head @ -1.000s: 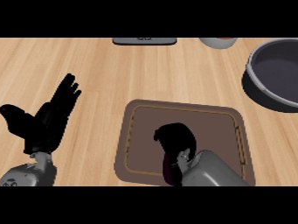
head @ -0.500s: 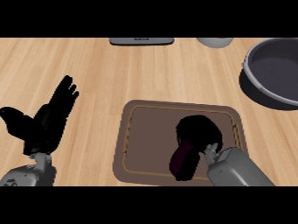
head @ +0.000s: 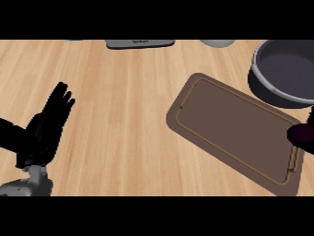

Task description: Pick the eggplant from the tray and place it in the pot

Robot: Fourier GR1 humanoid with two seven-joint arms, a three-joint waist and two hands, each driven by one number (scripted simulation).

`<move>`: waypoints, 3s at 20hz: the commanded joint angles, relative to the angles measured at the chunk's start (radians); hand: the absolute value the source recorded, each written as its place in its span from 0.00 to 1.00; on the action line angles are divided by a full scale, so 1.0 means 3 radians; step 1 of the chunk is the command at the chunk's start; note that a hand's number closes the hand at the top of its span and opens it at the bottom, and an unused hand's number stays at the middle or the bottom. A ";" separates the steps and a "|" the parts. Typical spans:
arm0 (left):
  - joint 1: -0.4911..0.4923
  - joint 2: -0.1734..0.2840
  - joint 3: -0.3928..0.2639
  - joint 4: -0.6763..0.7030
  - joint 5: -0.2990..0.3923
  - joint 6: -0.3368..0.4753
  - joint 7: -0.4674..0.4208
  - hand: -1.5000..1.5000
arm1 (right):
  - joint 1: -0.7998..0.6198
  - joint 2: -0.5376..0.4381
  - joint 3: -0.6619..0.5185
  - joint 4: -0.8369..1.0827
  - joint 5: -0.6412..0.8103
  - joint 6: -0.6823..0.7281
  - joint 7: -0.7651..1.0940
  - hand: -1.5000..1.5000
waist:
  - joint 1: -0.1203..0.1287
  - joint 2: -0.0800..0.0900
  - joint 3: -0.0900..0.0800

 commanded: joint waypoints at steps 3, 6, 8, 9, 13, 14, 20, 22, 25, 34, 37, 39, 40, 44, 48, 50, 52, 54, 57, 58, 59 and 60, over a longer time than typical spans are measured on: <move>-0.0143 0.0012 0.0015 0.0075 0.0004 -0.0025 -0.0014 0.50 | 0.0246 -0.0675 -0.0890 0.0714 -0.0067 -0.0703 -0.1044 1.00 | 0.0065 0.0013 -0.0002; -0.0111 -0.0019 -0.0060 0.0095 -0.0059 -0.0009 0.0023 0.50 | 0.0350 -0.0849 -0.1192 0.1056 -0.0187 -0.0879 -0.1653 1.00 | 0.0136 0.0000 -0.0009; -0.0215 0.0051 0.0019 -0.0001 0.0072 -0.0101 0.0118 0.50 | 0.0250 -0.0961 -0.1337 0.1327 -0.0284 -0.0831 -0.1963 1.00 | 0.0195 -0.0002 -0.0013; -0.0080 -0.0054 -0.0142 -0.0038 -0.0053 -0.0035 0.0080 0.50 | 0.0082 -0.1026 -0.1399 0.1372 -0.0374 -0.0729 -0.2000 1.00 | 0.0224 -0.0003 -0.0014; -0.0164 -0.0010 -0.0091 0.0017 -0.0068 -0.0031 0.0141 0.50 | 0.0030 -0.1290 -0.1706 0.1531 -0.0549 -0.0725 -0.2487 1.00 | 0.0214 -0.0006 -0.0016; -0.0009 -0.0115 -0.0284 -0.0076 -0.0175 -0.0009 0.0063 0.50 | 0.0058 -0.1286 -0.1706 0.1467 -0.0552 -0.0741 -0.2613 1.00 | 0.0215 -0.0012 -0.0017; -0.0221 -0.0045 -0.0077 -0.0049 -0.0048 -0.0024 0.0223 0.50 | -0.0318 -0.1368 -0.1844 0.1190 -0.0915 -0.0321 -0.2481 1.00 | 0.0219 -0.0013 -0.0023; -0.0082 -0.0086 -0.0159 0.0022 -0.0173 -0.0024 0.0016 0.50 | -0.0459 -0.1500 -0.1851 0.1515 -0.0934 -0.0181 -0.2637 1.00 | 0.0246 -0.0005 -0.0021; -0.0182 -0.0112 -0.0127 0.0151 -0.0138 -0.0045 0.0008 0.50 | -0.0830 -0.1379 -0.1623 0.1194 -0.0951 -0.0105 -0.2018 1.00 | 0.0259 -0.0005 -0.0024; -0.0253 -0.0049 -0.0068 0.0059 -0.0026 -0.0191 0.0115 0.50 | -0.1684 -0.1015 -0.1023 0.1637 -0.0494 -0.0403 -0.1443 1.00 | 0.0336 0.0013 -0.0022; 0.0060 -0.0125 -0.0177 -0.0143 -0.0097 -0.0145 0.0080 0.50 | -0.1747 -0.0979 -0.0958 0.1939 -0.0367 -0.0398 -0.1645 1.00 | 0.0310 0.0004 -0.0021; -0.0175 -0.0093 -0.0058 0.0110 -0.0062 -0.0167 0.0029 0.50 | -0.1985 -0.0839 -0.0878 0.2155 -0.0272 -0.0490 -0.1607 1.00 | 0.0308 0.0012 -0.0021; -0.0223 -0.0078 -0.0037 0.0008 -0.0009 -0.0165 0.0176 0.50 | -0.2113 -0.0842 -0.0834 0.2303 -0.0205 -0.0490 -0.1641 1.00 | 0.0331 0.0017 -0.0020; -0.0441 -0.0123 -0.0111 0.0100 -0.0160 -0.0062 0.0250 0.50 | -0.2179 -0.0620 -0.0570 0.2422 0.0111 -0.0742 -0.1841 1.00 | 0.0327 0.0022 -0.0019; -0.0295 -0.0183 -0.0182 0.0143 -0.0159 -0.0124 0.0057 0.50 | -0.2272 -0.0474 -0.0828 0.3006 -0.0141 -0.0470 -0.1612 0.00 | 0.0353 0.0035 -0.0017; -0.0348 -0.0189 -0.0160 0.0155 -0.0212 -0.0058 0.0071 0.50 | -0.2237 -0.0444 -0.0841 0.3047 -0.0184 -0.0313 -0.1563 0.00 | 0.0295 0.0019 -0.0018; -0.0263 -0.0136 -0.0083 0.0077 -0.0097 -0.0122 0.0144 0.50 | -0.2287 -0.0401 -0.0900 0.3237 -0.0245 -0.0190 -0.1578 0.00 | 0.0330 0.0024 -0.0017; -0.0265 -0.0089 -0.0085 0.0069 -0.0117 -0.0165 0.0124 0.50 | -0.2420 -0.0385 -0.1018 0.3379 -0.0352 -0.0110 -0.1594 0.00 | 0.0348 0.0032 -0.0015; -0.0168 -0.0117 -0.0114 0.0009 -0.0108 -0.0181 0.0075 0.50 | -0.2440 -0.0302 -0.1286 0.3474 -0.0570 -0.0359 -0.1625 0.00 | 0.0348 0.0032 -0.0014; -0.0194 -0.0073 0.0018 0.0175 0.0010 -0.0268 -0.0050 0.50 | -0.2446 -0.0317 -0.1400 0.3383 -0.0704 -0.0348 -0.1636 0.00 | 0.0286 0.0017 -0.0018; -0.0116 -0.0207 -0.0123 0.0113 -0.0107 -0.0141 -0.0037 0.50 | -0.2494 -0.0389 -0.1517 0.3440 -0.0779 -0.0447 -0.1702 0.00 | 0.0330 0.0033 -0.0013; -0.0263 -0.0177 -0.0099 0.0110 -0.0132 -0.0114 0.0033 0.50 | -0.2449 -0.0392 -0.1607 0.3416 -0.0848 -0.0590 -0.1832 0.00 | 0.0309 0.0035 -0.0010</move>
